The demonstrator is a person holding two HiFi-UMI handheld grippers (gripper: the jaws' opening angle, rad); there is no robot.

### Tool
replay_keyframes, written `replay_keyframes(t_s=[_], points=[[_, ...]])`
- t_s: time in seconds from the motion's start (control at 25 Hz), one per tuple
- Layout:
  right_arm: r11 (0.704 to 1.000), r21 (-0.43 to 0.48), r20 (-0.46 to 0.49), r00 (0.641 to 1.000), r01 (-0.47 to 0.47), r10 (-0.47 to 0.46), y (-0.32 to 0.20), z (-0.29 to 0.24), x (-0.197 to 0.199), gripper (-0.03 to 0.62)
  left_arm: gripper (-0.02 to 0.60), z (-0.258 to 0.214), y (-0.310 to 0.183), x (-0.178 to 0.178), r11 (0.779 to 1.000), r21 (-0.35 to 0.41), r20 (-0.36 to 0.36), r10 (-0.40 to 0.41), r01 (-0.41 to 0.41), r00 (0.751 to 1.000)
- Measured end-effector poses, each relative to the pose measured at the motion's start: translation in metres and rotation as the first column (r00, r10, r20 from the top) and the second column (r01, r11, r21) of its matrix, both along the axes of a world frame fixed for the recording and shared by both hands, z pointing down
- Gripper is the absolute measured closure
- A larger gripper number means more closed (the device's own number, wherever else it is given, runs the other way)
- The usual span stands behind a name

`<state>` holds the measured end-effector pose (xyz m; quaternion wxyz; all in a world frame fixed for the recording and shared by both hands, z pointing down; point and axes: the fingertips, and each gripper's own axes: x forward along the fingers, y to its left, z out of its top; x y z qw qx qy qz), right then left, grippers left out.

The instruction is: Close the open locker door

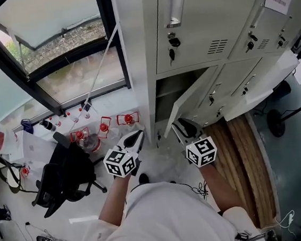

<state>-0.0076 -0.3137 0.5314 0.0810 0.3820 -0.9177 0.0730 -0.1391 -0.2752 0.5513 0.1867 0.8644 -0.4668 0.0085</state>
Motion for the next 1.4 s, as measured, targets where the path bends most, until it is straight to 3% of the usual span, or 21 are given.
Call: replay_keyframes(t_s=[0.56,1.4], points=[[0.999,-0.001,-0.010,0.999,0.033,-0.033,-0.033,-0.002,-0.024,0.467,0.566,-0.006,-0.015,-0.017,0.999,0.011,0.001,-0.037,0.037,0.999],[1.000,0.004,0.003,1.000,-0.016,0.016,-0.075,-0.002,-0.049,0.470,0.566,-0.008,-0.019,-0.055,0.996,0.022,0.008,-0.087,0.087,0.996]])
